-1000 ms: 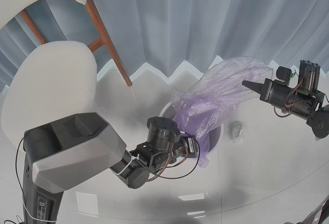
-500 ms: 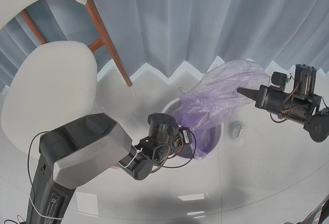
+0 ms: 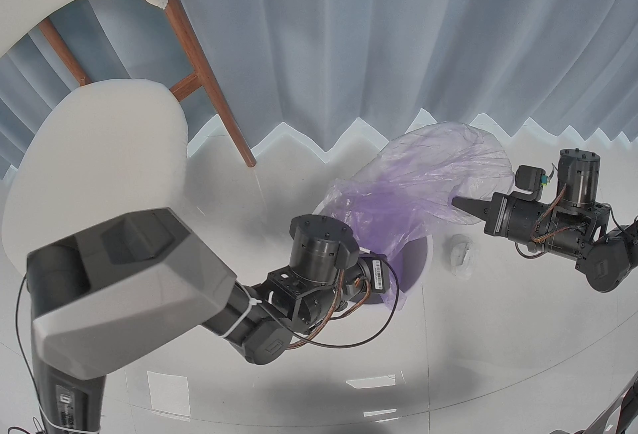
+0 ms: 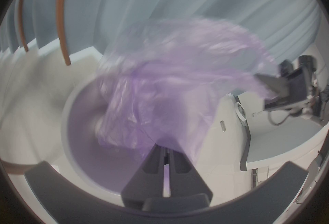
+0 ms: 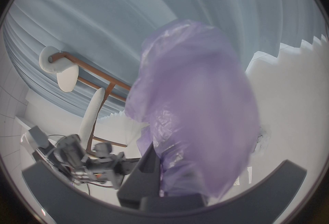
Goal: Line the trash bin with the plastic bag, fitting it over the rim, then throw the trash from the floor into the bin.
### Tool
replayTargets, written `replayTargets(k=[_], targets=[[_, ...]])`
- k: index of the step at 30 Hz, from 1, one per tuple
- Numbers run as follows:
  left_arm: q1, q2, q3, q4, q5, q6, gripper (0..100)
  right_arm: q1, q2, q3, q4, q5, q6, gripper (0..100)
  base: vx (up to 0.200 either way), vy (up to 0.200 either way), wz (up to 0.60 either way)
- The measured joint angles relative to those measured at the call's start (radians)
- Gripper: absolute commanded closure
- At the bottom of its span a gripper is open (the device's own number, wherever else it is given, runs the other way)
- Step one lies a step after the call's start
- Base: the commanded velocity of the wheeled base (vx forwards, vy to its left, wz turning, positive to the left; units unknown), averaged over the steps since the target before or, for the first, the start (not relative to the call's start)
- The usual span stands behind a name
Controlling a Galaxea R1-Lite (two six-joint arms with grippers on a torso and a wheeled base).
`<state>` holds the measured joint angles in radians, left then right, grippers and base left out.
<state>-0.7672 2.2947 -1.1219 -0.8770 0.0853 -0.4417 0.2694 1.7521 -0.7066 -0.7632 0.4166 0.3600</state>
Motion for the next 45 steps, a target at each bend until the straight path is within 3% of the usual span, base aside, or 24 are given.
replayTargets(k=[13,26,35,45], targets=[[-0.033,-0.251,0.118,0.101,-0.018,0.041,100,0.01,0.087,-0.016,-0.046,0.0,0.009,100,0.0,0.0,0.0],[-0.069,-0.184,0.194,0.091,-0.105,0.04,100,0.021,0.087,-0.036,-0.048,-0.013,0.026,100,0.0,0.0,0.0],[-0.036,0.022,0.044,0.086,-0.101,0.038,100,0.027,0.048,-0.048,-0.039,-0.033,0.027,100,0.0,0.0,0.0],[0.024,0.221,-0.292,0.209,-0.066,0.018,100,0.04,0.009,-0.037,-0.035,-0.053,0.036,100,0.0,0.0,0.0]])
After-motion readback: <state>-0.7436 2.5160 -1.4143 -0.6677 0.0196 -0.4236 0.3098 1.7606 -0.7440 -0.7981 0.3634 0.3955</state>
